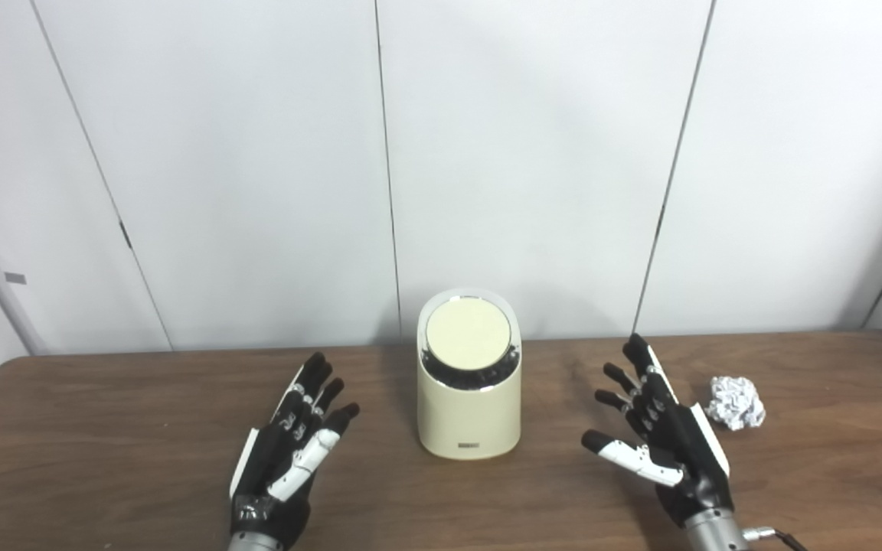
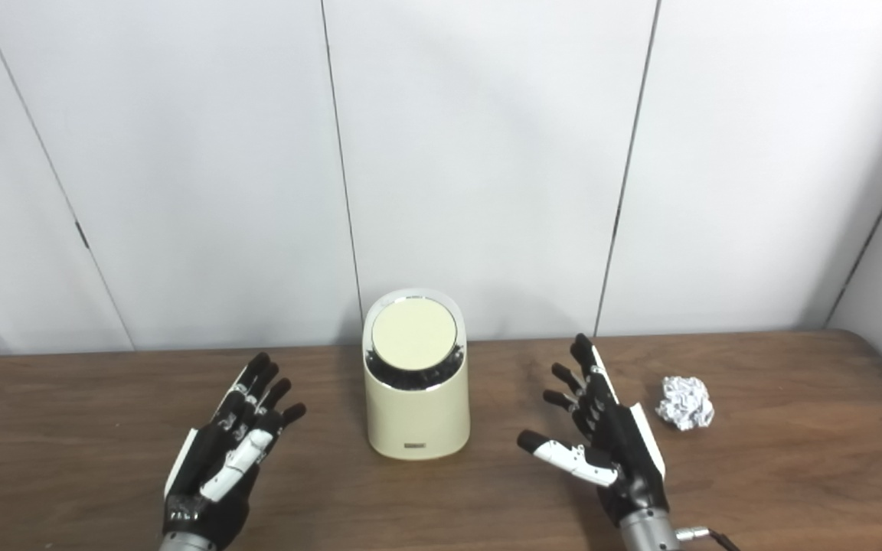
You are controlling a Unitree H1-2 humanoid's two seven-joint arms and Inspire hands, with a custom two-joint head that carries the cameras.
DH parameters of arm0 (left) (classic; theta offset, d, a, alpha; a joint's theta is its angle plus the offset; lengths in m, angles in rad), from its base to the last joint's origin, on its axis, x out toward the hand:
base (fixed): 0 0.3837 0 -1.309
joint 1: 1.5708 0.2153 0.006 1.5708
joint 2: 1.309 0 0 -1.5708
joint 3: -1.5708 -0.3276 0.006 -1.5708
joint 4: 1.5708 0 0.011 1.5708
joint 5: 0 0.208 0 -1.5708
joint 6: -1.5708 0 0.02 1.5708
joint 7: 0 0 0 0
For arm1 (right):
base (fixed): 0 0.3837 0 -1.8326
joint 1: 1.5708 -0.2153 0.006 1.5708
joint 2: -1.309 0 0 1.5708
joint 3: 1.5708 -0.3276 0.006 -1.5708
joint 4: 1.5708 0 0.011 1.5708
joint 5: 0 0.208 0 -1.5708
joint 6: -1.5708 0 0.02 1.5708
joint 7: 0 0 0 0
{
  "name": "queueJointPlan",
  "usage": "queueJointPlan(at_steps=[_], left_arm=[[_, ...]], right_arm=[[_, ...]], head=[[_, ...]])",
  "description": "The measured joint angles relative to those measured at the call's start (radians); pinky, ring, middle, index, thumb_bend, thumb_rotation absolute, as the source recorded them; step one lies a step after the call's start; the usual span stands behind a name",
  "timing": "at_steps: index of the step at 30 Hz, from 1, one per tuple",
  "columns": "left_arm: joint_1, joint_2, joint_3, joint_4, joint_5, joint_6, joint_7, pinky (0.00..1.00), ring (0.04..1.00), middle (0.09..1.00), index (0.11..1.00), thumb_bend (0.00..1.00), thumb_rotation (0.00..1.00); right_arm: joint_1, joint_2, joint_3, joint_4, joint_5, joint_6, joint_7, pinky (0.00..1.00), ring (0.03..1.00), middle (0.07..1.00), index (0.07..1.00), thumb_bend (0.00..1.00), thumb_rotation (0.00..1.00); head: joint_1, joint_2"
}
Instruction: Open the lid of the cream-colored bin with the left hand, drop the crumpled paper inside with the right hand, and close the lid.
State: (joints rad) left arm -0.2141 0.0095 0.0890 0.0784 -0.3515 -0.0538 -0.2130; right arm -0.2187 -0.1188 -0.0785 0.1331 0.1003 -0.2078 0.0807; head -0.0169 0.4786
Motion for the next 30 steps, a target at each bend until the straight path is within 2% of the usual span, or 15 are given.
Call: queueJointPlan(at_steps=[11,15,18,23,27,30], left_arm=[[0.0,0.0,0.0,0.0,-0.001,0.0,0.0,0.86,0.963,0.983,1.0,0.73,0.27],[0.0,0.0,-0.001,0.0,0.007,-0.001,0.002,0.83,0.951,0.976,0.986,0.73,0.29],[0.0,0.008,-0.017,0.0,0.096,-0.024,0.031,0.77,0.9,0.939,0.946,0.73,0.35],[0.0,0.022,-0.046,0.0,0.269,-0.065,0.097,0.68,0.853,0.888,0.901,0.76,0.37],[-0.001,0.01,-0.051,-0.015,0.351,-0.061,0.158,0.77,0.858,0.886,0.928,0.75,0.32],[-0.01,-0.004,-0.051,-0.039,0.4,-0.024,0.207,0.82,0.872,0.894,0.946,0.75,0.33]], right_arm=[[0.0,0.0,0.0,0.001,0.0,0.0,0.001,0.79,0.907,0.994,1.0,0.9,0.28],[0.0,0.0,0.0,0.001,0.0,0.0,0.002,0.78,0.899,0.989,1.0,0.9,0.28],[0.0,0.0,0.001,-0.001,-0.001,0.0,0.002,0.78,0.897,0.99,0.996,0.89,0.28],[0.0,0.0,0.003,-0.004,-0.008,0.0,0.001,0.77,0.885,0.984,0.995,0.9,0.31],[-0.001,0.0,0.005,-0.023,-0.017,0.003,0.001,0.76,0.886,0.986,0.995,0.9,0.29],[-0.001,0.0,0.004,-0.012,-0.007,0.003,0.003,0.77,0.895,0.988,0.999,0.9,0.29]], head=[[0.0,0.0],[0.0,0.0],[0.002,-0.002],[-0.005,-0.008],[0.003,-0.009],[0.009,-0.015]])
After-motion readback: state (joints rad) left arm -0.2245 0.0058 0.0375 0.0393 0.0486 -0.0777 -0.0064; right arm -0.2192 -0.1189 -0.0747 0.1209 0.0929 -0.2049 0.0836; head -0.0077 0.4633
